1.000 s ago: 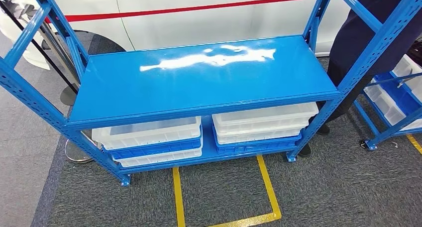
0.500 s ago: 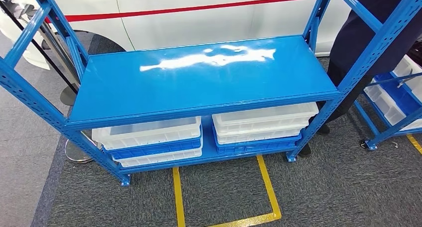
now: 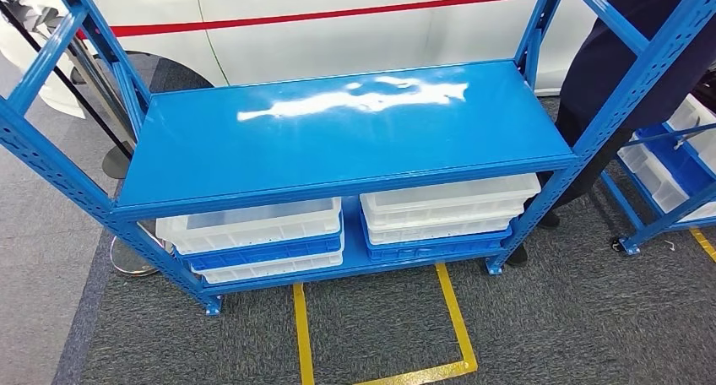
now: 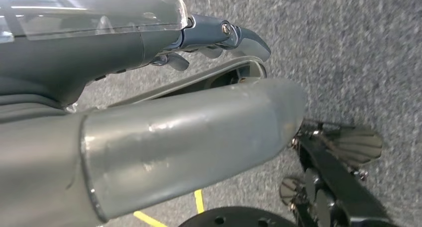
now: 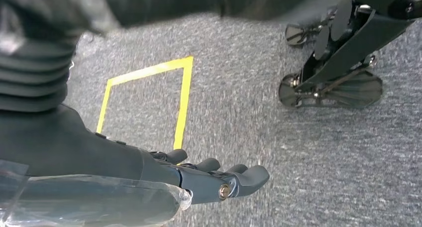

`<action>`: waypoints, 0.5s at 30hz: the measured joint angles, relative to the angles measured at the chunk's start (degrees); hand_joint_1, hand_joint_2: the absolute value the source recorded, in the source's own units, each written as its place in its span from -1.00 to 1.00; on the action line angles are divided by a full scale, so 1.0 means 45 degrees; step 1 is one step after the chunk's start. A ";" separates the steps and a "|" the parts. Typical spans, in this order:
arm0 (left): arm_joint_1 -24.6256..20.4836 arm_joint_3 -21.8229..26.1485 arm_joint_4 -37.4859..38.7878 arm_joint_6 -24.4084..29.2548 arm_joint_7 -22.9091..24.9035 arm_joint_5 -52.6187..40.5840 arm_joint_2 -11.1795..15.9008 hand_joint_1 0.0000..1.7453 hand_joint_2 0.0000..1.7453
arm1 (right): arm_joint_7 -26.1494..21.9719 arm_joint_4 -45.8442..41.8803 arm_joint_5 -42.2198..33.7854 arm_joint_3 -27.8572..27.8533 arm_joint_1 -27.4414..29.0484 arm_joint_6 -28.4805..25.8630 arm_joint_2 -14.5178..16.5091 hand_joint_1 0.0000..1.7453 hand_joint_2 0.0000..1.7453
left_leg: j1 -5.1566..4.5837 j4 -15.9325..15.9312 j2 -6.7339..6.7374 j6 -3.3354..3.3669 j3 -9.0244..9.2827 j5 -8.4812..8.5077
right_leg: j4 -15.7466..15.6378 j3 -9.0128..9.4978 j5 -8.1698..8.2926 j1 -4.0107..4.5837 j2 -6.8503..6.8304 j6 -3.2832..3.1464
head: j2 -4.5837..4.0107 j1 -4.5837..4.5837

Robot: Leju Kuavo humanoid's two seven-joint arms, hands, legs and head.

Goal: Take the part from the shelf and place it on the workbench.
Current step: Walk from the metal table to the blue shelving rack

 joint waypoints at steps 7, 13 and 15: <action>0.0102 -0.0736 -0.0074 -0.0133 0.0201 0.0881 0.0086 -1.00 -1.00 | -0.0070 -0.0126 -0.0813 0.0725 0.0107 0.0054 -0.0136 -1.00 -1.00 | 0.0000 0.0000 0.0000 0.0000 0.0002 0.0000 | 0.0000 -0.0004 0.0000 0.0000 0.0000 0.0000 | 0.0000 0.0000; 0.0121 -0.0945 -0.0079 -0.0159 0.0205 0.0894 0.0099 -1.00 -1.00 | -0.0083 -0.0181 -0.0848 0.0900 0.0133 0.0054 -0.0181 -1.00 -1.00 | 0.0000 0.0000 0.0000 0.0000 0.0003 0.0000 | 0.0000 -0.0004 0.0000 0.0000 0.0000 0.0000 | 0.0000 0.0000; 0.0125 -0.0955 -0.0079 -0.0160 0.0206 0.0894 0.0102 -1.00 -1.00 | -0.0085 -0.0193 -0.0854 0.0940 0.0137 0.0054 -0.0193 -1.00 -1.00 | 0.0000 0.0000 0.0000 0.0000 0.0003 0.0000 | 0.0000 -0.0004 0.0000 0.0000 0.0000 0.0000 | 0.0000 0.0000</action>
